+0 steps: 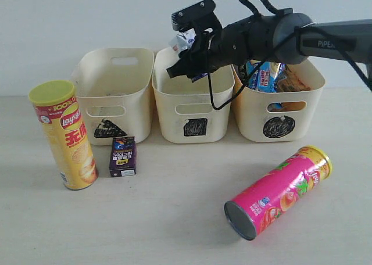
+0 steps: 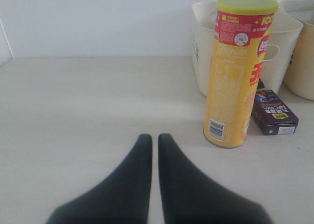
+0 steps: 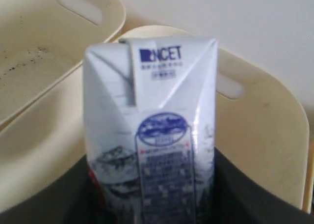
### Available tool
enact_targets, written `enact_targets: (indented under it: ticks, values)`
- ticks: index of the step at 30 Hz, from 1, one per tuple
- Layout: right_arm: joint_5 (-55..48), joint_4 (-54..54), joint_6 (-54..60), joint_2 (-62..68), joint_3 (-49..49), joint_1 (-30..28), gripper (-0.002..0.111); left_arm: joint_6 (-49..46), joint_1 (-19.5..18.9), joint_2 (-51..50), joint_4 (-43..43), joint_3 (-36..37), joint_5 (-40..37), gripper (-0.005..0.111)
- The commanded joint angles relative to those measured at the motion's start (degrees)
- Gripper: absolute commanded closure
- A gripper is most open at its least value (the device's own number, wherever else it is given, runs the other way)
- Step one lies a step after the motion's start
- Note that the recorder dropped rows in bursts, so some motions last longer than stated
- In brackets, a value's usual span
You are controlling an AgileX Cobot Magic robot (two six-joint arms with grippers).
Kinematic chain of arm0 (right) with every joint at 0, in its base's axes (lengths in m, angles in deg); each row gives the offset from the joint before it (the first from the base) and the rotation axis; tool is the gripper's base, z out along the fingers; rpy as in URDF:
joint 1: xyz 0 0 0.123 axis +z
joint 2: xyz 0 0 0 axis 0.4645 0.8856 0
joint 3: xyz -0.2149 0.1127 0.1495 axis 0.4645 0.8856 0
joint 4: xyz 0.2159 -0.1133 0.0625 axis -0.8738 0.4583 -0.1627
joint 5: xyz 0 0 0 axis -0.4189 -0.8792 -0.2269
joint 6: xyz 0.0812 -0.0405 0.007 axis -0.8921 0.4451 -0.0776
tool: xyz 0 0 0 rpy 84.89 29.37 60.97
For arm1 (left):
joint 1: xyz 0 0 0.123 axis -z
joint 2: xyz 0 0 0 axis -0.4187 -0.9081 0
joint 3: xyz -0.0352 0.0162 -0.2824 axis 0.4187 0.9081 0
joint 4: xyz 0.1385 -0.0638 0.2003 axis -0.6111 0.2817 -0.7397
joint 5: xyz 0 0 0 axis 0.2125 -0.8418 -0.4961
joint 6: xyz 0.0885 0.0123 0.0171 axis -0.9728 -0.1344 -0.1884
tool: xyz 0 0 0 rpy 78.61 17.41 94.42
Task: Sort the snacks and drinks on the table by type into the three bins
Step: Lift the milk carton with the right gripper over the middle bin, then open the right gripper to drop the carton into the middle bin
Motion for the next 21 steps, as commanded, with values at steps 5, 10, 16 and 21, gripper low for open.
enact_targets:
  ticks: [5,10,16,21]
  values:
    - [1.73,0.05,-0.34,-0.29,-0.3,-0.95,0.033,0.48,-0.17,0.21,0.14,-0.16,0.41,0.102]
    - [-1.81,0.22,-0.34,-1.91,-0.3,-0.95,0.033,0.48,-0.17,0.21,0.14,-0.16,0.41,0.102]
    - [-12.09,0.6,-0.11,-5.92,-0.3,-0.95,0.063,0.48,-0.17,0.21,0.14,-0.16,0.41,0.102]
    - [-21.12,0.5,0.81,-8.76,-0.3,0.3,0.108,0.48,-0.17,0.21,0.14,-0.16,0.41,0.102]
